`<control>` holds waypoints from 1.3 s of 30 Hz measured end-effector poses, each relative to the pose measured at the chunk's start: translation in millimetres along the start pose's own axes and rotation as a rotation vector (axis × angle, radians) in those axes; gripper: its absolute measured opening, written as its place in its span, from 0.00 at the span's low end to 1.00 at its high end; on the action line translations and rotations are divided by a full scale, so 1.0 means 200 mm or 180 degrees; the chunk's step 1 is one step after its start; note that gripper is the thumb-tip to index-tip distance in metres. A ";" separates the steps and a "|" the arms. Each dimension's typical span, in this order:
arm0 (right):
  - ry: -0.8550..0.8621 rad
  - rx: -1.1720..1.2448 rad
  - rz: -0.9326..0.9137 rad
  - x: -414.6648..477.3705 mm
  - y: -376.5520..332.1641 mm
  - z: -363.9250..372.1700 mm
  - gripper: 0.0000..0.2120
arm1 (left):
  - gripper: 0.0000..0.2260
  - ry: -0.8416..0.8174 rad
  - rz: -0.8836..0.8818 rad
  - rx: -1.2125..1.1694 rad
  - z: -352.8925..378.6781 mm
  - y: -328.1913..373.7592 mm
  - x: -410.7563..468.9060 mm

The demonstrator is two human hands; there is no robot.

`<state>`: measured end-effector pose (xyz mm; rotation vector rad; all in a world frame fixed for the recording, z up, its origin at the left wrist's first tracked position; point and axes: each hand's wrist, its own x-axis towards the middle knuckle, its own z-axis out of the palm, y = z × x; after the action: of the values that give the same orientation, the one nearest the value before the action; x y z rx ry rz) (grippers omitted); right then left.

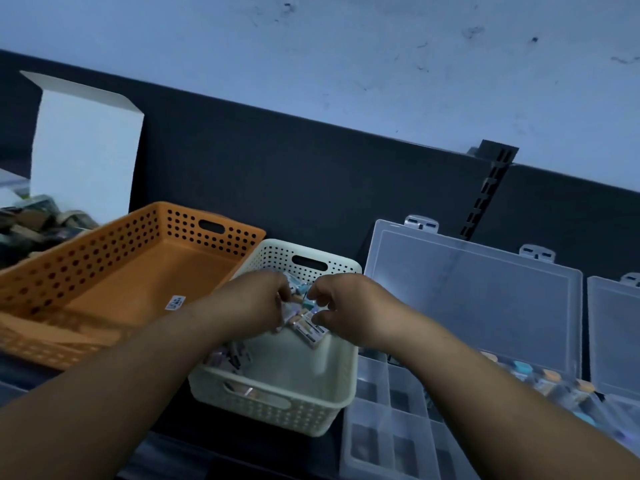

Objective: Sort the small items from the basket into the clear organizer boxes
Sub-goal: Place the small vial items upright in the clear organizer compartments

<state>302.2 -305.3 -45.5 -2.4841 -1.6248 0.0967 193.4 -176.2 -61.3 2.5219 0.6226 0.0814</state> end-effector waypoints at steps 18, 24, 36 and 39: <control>-0.1260 -0.0905 0.0208 0.23 -0.19 0.10 0.07 | 0.10 0.0264 -0.0203 -0.2391 -0.16 -0.08 -0.21; -0.0152 0.0530 0.0241 0.08 -0.08 -0.09 0.13 | 0.09 0.0365 -0.0157 -0.2384 -0.18 -0.01 -0.22; 0.0366 0.1681 0.0599 -0.54 0.23 -0.32 0.04 | 0.07 0.0081 0.0844 -0.1892 -0.01 0.46 -0.22; 0.0492 0.1614 0.0691 -0.60 0.28 -0.28 0.05 | 0.05 0.0104 0.0974 -0.1406 0.06 0.52 -0.19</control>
<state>312.3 -442.1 -4.1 -2.1953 -1.0967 0.2959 205.1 -276.7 -15.4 2.1648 0.1949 0.3333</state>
